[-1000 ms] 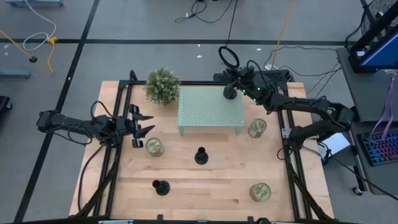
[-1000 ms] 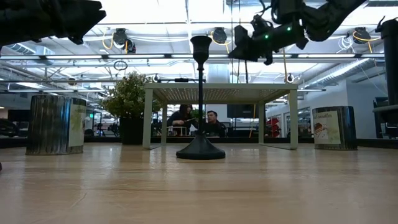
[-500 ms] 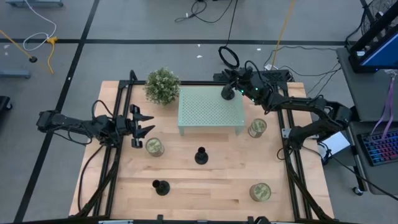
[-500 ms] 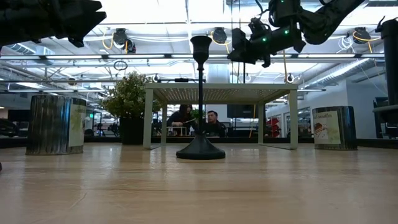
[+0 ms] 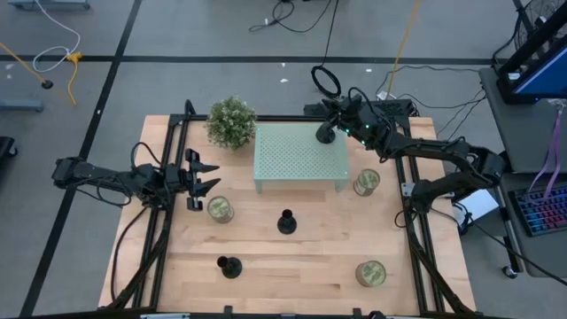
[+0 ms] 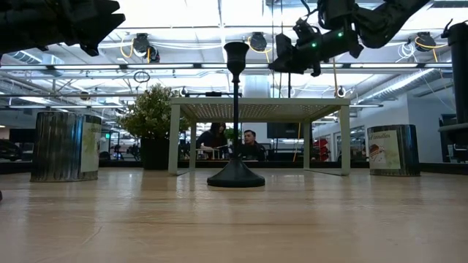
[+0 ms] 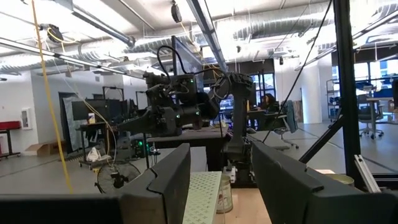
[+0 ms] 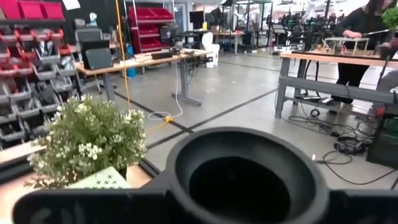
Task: Pick & Place candle stick holders
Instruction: Put the top right black candle holder on the shelf
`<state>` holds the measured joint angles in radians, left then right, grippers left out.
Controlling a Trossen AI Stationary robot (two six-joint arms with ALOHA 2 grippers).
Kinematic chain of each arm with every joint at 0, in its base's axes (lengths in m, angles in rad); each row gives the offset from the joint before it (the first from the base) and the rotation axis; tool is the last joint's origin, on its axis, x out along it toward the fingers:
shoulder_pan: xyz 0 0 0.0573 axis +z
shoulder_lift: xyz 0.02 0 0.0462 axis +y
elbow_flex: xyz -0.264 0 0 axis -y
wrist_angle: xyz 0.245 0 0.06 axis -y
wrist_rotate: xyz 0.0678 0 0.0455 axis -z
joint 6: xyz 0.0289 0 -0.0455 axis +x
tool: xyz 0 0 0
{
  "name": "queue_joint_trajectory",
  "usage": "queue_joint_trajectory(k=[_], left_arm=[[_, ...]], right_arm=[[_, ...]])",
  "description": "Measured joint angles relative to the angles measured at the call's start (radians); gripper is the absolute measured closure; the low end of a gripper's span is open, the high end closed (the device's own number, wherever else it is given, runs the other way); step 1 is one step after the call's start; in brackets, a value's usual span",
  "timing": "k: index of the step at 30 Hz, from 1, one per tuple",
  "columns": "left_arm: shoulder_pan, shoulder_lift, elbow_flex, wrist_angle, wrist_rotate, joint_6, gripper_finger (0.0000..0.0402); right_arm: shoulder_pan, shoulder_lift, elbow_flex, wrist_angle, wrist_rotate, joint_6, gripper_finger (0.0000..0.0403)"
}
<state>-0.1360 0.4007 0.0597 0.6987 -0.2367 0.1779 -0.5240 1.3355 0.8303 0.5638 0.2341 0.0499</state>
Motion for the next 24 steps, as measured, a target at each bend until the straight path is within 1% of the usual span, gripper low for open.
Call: queue_joint_trajectory(k=[3, 6, 14, 18, 21, 24], left_arm=[[0.0, 0.0, 0.0, 0.0, 0.0, 0.0, 0.0224], [0.0, 0.0, 0.0, 0.0, 0.0, 0.0, 0.0224], [0.0, 0.0, 0.0, 0.0, 0.0, 0.0, 0.0224], [0.0, 0.0, 0.0, 0.0, 0.0, 0.0, 0.0224], [0.0, 0.0, 0.0, 0.0, 0.0, -0.007, 0.0224], [0.0, 0.0, 0.0, -0.002, 0.001, -0.008, 0.0224]], right_arm=[[0.0, -0.017, 0.0, -0.037, 0.0, -0.013, 0.0306], [0.0, -0.033, 0.0, -0.073, 0.0, -0.013, 0.0284], [0.0, -0.042, 0.0, -0.14, 0.0, -0.013, 0.0195], [0.0, -0.051, 0.0, -0.185, 0.0, -0.027, 0.0159], [0.009, -0.083, 0.0, -0.223, 0.0, -0.045, 0.0143], [0.023, -0.139, 0.0, -0.286, 0.0, -0.047, 0.0135]])
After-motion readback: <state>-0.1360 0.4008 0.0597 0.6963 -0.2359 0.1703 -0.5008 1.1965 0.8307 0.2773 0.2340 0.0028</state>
